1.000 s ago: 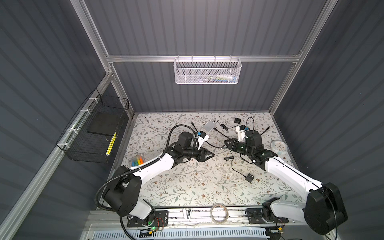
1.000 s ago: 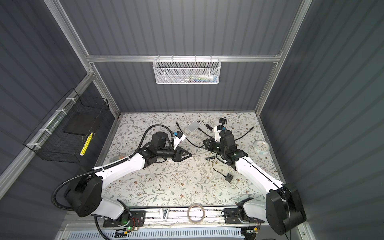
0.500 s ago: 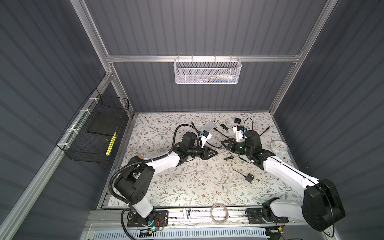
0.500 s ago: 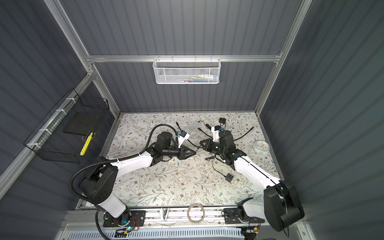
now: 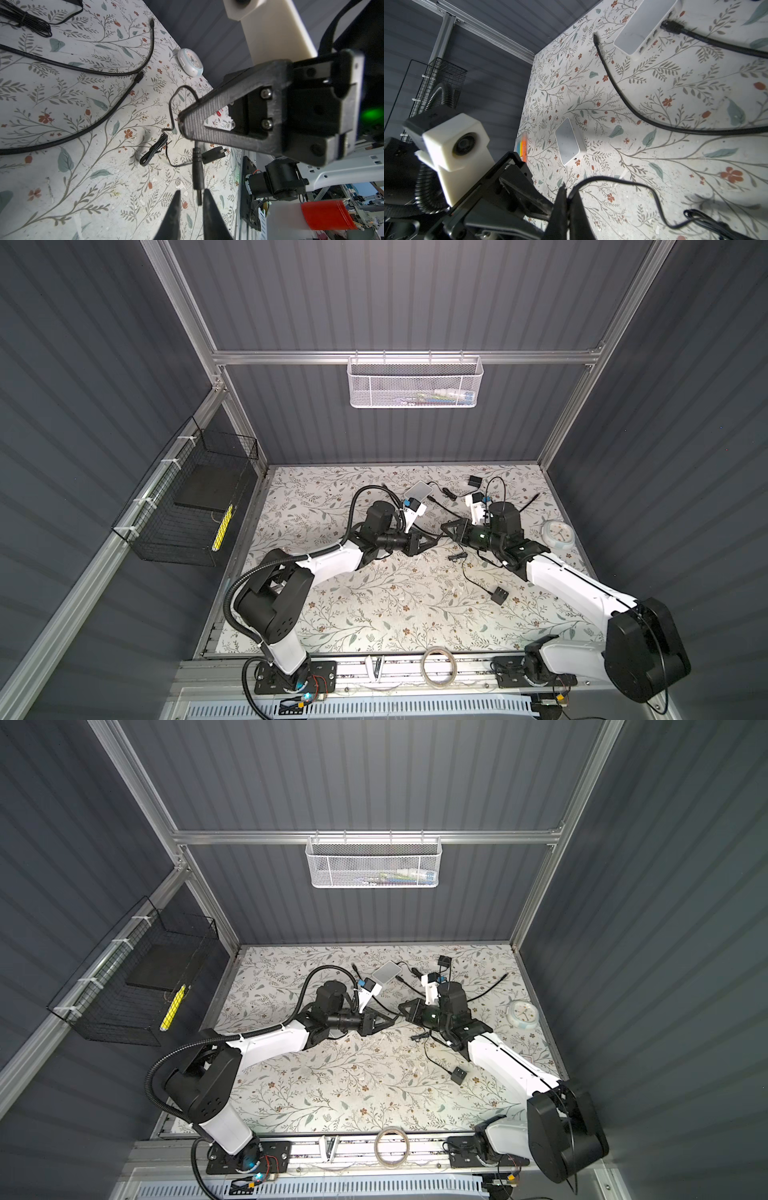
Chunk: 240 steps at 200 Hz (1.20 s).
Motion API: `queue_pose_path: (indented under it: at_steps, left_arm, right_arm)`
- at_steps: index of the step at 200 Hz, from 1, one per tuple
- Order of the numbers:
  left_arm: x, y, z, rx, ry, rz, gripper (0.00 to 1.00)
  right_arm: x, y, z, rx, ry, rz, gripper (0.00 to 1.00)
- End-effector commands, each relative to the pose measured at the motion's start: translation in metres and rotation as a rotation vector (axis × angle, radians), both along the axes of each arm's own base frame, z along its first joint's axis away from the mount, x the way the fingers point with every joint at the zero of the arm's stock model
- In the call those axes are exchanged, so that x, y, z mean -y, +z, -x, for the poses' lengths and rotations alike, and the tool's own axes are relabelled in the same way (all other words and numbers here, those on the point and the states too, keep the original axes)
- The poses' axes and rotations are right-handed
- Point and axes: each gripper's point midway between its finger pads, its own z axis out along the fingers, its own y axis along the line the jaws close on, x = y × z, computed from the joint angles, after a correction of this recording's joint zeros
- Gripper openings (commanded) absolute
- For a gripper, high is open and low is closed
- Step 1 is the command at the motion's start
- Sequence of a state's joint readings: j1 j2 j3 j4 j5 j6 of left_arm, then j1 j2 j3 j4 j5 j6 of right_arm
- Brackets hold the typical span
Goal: Insert the plug into the switch port
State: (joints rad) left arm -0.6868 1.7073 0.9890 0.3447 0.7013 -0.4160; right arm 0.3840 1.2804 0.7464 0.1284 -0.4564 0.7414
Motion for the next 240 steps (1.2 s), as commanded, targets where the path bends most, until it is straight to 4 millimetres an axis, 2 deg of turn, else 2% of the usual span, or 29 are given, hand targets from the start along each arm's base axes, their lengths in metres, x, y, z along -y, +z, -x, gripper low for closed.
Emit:
queue_pose_path:
  at_steps: [1, 49, 74, 102, 134, 175, 190, 200, 210, 240]
  left_arm:
    - [0.009, 0.010, 0.001, 0.015, -0.034, 0.024, 0.18]
    - [0.008, 0.009, 0.000, 0.019, -0.034, 0.017, 0.14]
    - [0.008, 0.010, 0.000, 0.020, -0.034, 0.018, 0.23]
    - [0.009, 0.010, 0.000, 0.020, -0.039, 0.020, 0.23]
    - [0.009, 0.010, 0.000, 0.024, -0.039, 0.020, 0.16]
    - [0.009, 0.012, 0.002, 0.030, -0.052, 0.018, 0.00]
    - [0.008, 0.013, 0.003, 0.039, -0.062, 0.006, 0.00]
    - [0.007, 0.013, 0.005, 0.047, -0.076, -0.013, 0.00]
    - [0.005, 0.014, 0.008, 0.054, -0.100, -0.036, 0.00]
    - [-0.008, 0.014, 0.013, 0.045, -0.181, -0.100, 0.00]
  right_arm:
    - [-0.001, 0.002, 0.000, 0.007, 0.004, -0.014, 0.00]
    - [-0.001, 0.001, 0.000, 0.002, 0.005, -0.015, 0.00]
    - [-0.002, 0.002, -0.001, 0.003, 0.003, -0.022, 0.00]
    - [-0.002, 0.001, -0.001, 0.001, 0.002, -0.022, 0.00]
    - [-0.002, 0.001, 0.000, 0.000, 0.001, -0.025, 0.00]
    - [-0.001, -0.001, 0.002, -0.007, 0.003, -0.016, 0.00]
    - [0.001, -0.003, 0.005, -0.012, 0.013, 0.008, 0.00]
    - [0.005, -0.004, 0.008, -0.015, 0.017, 0.045, 0.05]
    - [0.009, -0.005, 0.012, -0.009, 0.032, 0.092, 0.17]
    - [0.032, -0.009, 0.033, -0.019, 0.103, 0.281, 0.35]
